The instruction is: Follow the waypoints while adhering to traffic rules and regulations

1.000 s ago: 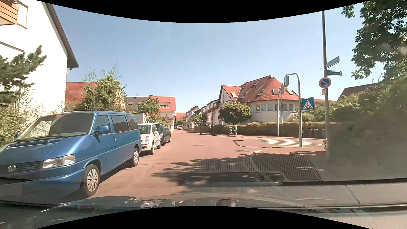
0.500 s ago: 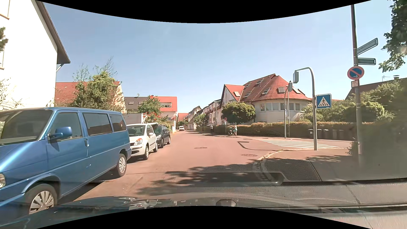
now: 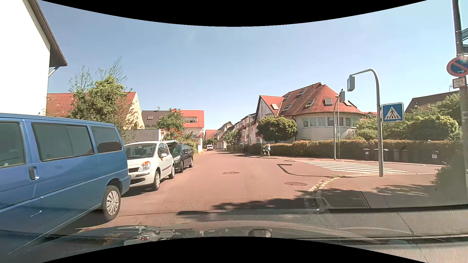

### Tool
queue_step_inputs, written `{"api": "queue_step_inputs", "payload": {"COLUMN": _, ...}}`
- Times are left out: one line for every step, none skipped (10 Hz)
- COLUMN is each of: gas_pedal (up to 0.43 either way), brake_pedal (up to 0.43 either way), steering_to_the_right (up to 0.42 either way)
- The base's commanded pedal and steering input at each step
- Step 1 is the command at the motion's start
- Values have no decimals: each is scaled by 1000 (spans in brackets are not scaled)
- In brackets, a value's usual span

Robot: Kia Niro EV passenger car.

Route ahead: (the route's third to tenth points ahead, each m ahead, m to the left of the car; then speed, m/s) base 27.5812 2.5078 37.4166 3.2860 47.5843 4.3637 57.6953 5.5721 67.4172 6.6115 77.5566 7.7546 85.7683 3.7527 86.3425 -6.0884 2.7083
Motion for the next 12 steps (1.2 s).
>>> {"api": "queue_step_inputs", "payload": {"gas_pedal": 59, "brake_pedal": 0, "steering_to_the_right": 1}}
{"api": "queue_step_inputs", "payload": {"gas_pedal": 67, "brake_pedal": 0, "steering_to_the_right": 5}}
{"api": "queue_step_inputs", "payload": {"gas_pedal": 79, "brake_pedal": 0, "steering_to_the_right": 11}}
{"api": "queue_step_inputs", "payload": {"gas_pedal": 79, "brake_pedal": 0, "steering_to_the_right": 16}}
{"api": "queue_step_inputs", "payload": {"gas_pedal": 79, "brake_pedal": 0, "steering_to_the_right": 22}}
{"api": "queue_step_inputs", "payload": {"gas_pedal": 67, "brake_pedal": 0, "steering_to_the_right": 28}}
{"api": "queue_step_inputs", "payload": {"gas_pedal": 67, "brake_pedal": 0, "steering_to_the_right": 35}}
{"api": "queue_step_inputs", "payload": {"gas_pedal": 67, "brake_pedal": 0, "steering_to_the_right": 41}}
{"api": "queue_step_inputs", "payload": {"gas_pedal": 67, "brake_pedal": 0, "steering_to_the_right": 53}}
{"api": "queue_step_inputs", "payload": {"gas_pedal": 67, "brake_pedal": 0, "steering_to_the_right": 65}}
{"api": "queue_step_inputs", "payload": {"gas_pedal": 67, "brake_pedal": 0, "steering_to_the_right": 74}}
{"api": "queue_step_inputs", "payload": {"gas_pedal": 67, "brake_pedal": 0, "steering_to_the_right": 89}}
